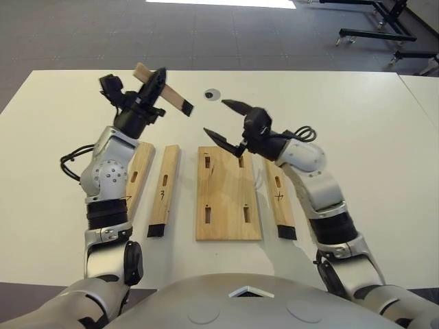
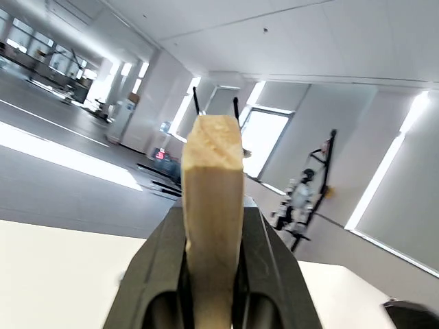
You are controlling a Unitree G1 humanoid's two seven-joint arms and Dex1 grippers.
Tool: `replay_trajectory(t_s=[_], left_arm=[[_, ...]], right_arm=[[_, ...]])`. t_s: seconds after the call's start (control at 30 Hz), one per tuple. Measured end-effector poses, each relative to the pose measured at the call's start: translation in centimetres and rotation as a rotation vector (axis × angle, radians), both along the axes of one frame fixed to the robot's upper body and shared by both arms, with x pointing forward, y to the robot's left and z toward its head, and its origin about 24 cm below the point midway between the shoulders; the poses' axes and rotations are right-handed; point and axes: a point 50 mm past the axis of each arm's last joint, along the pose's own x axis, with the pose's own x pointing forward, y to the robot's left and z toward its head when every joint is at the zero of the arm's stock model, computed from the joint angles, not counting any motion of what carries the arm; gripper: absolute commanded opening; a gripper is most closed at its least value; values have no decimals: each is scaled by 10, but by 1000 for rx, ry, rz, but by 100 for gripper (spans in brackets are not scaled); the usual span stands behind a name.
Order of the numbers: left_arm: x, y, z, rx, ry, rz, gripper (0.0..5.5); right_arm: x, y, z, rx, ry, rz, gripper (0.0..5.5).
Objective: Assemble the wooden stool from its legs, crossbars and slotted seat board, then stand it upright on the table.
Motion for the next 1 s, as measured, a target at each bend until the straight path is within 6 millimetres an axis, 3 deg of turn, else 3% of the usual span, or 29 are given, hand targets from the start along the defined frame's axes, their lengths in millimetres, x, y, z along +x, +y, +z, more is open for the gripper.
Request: replay_trajectory(t_s=[0.1, 0.27, 0.33, 0.43, 0.5, 0.67, 1.0], left_arm=[[-16, 13, -3, 100, -11, 105, 39], [-48, 11, 17, 210, -70, 166, 39], [-59, 13, 9, 265, -7, 247, 39], [-78, 8, -16, 349, 102, 281, 39], [-85, 8, -18, 370, 111, 283, 39], [-95, 6, -22, 403, 125, 262, 39], [-106, 33, -33, 502, 191, 286, 39]], right_arm=[[14, -12, 26, 121, -11, -84, 384], [23, -25, 20, 118, -3, -221, 384], [21, -28, 10, 125, 30, -268, 384], [21, -26, 12, 157, 34, -300, 384], [19, -26, 11, 168, 32, -313, 384], [13, -24, 1, 147, 53, -327, 384], [8, -14, -9, 144, 57, -341, 384]])
